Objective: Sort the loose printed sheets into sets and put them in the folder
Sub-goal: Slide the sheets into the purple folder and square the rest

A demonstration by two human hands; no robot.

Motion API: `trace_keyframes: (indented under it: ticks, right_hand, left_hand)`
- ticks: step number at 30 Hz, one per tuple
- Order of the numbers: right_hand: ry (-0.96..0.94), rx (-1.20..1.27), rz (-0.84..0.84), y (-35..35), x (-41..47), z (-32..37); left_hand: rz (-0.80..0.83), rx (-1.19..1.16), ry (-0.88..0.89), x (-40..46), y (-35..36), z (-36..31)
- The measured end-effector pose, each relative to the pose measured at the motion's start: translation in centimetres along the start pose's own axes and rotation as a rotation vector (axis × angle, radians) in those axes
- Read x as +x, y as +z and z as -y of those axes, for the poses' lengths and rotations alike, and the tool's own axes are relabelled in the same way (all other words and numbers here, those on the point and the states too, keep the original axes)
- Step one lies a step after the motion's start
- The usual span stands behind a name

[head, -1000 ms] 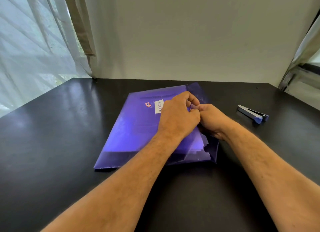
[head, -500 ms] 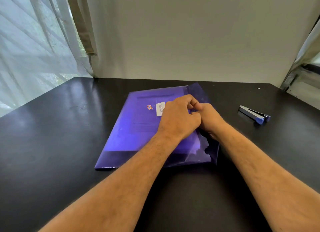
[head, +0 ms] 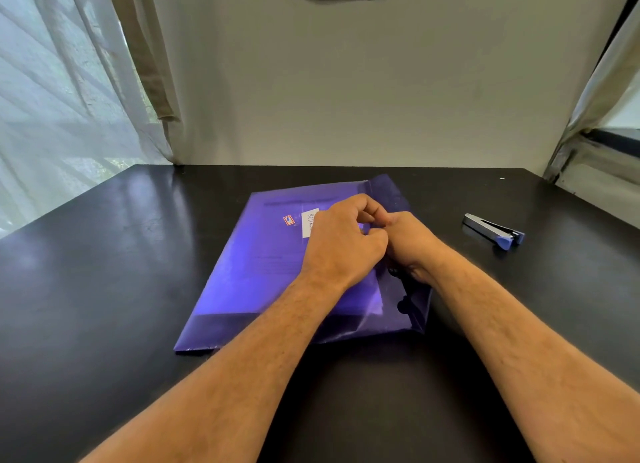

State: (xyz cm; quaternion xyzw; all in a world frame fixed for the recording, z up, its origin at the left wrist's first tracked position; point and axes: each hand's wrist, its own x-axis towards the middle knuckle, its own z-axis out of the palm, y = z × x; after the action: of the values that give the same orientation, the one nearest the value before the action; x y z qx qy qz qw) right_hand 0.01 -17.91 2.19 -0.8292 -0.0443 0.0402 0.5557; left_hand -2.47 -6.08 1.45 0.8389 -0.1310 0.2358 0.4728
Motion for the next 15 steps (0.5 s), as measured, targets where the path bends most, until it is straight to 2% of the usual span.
trace_keyframes:
  ticks: [9,12,15]
  right_hand:
    - [-0.017,-0.057,0.010,-0.3,-0.6,0.6]
    - [-0.044,-0.175,-0.062,-1.1,-0.5,0.6]
    - [-0.066,-0.351,-0.212,-1.9,0.4,-0.3]
  left_hand:
    - [0.009,-0.025,-0.030,0.1,-0.2,0.2]
    - [0.082,0.006,-0.029,0.2,-0.1,0.3]
    - [0.167,0.004,-0.063,0.4,-0.2,0.5]
